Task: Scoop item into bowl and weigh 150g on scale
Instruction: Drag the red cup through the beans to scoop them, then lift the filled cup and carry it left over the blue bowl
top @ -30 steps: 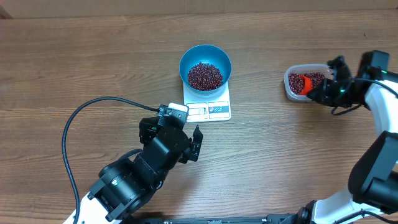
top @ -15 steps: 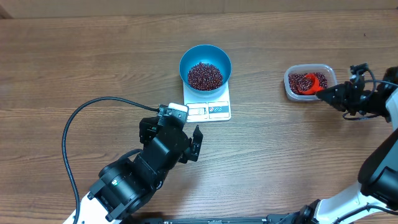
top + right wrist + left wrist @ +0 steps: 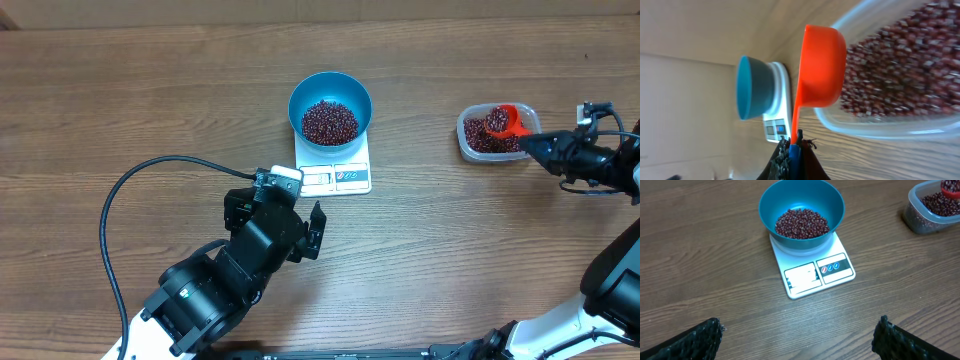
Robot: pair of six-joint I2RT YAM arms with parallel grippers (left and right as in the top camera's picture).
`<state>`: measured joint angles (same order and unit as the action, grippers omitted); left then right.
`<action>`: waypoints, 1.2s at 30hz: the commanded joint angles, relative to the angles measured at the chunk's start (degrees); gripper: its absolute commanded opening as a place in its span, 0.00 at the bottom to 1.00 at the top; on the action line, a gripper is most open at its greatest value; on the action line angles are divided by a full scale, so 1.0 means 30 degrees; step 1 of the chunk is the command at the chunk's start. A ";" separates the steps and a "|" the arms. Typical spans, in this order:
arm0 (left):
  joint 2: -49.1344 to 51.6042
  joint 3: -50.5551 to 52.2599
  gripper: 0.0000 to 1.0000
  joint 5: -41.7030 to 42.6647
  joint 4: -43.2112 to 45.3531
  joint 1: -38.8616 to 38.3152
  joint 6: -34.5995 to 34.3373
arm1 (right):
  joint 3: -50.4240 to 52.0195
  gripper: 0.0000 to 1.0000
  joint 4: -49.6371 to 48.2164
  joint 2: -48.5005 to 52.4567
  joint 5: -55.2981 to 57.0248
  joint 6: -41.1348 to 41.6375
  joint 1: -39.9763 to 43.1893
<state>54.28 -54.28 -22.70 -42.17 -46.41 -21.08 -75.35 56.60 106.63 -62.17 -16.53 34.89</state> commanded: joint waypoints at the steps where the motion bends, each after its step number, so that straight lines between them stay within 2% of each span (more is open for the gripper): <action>1: 0.0029 0.0153 1.00 0.0080 0.0087 0.0102 -0.0262 | 0.0131 0.04 -0.0022 0.0029 -0.2331 -0.0058 -0.0175; 13: 0.0029 0.0153 1.00 0.0080 0.0087 0.0102 -0.0262 | 0.0131 0.04 0.0007 0.0029 -0.5333 -0.0058 -0.2776; 26: 0.0029 0.0153 1.00 0.0087 0.0095 0.0102 -0.0270 | 0.0131 0.04 -0.1610 0.0029 -0.5472 0.0102 -0.7752; 30: 0.0029 0.0153 1.00 0.0087 0.0095 0.0102 -0.0270 | 0.0131 0.04 -0.3228 0.0029 -0.5464 0.1341 -0.9071; 36: 0.0029 0.0153 1.00 0.0087 0.0095 0.0102 -0.0270 | 0.0131 0.04 -0.7541 0.0029 -0.5195 0.5013 -1.0688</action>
<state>54.28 -54.28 -22.68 -42.06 -46.41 -21.08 -75.24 36.38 106.63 -76.69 -8.23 4.16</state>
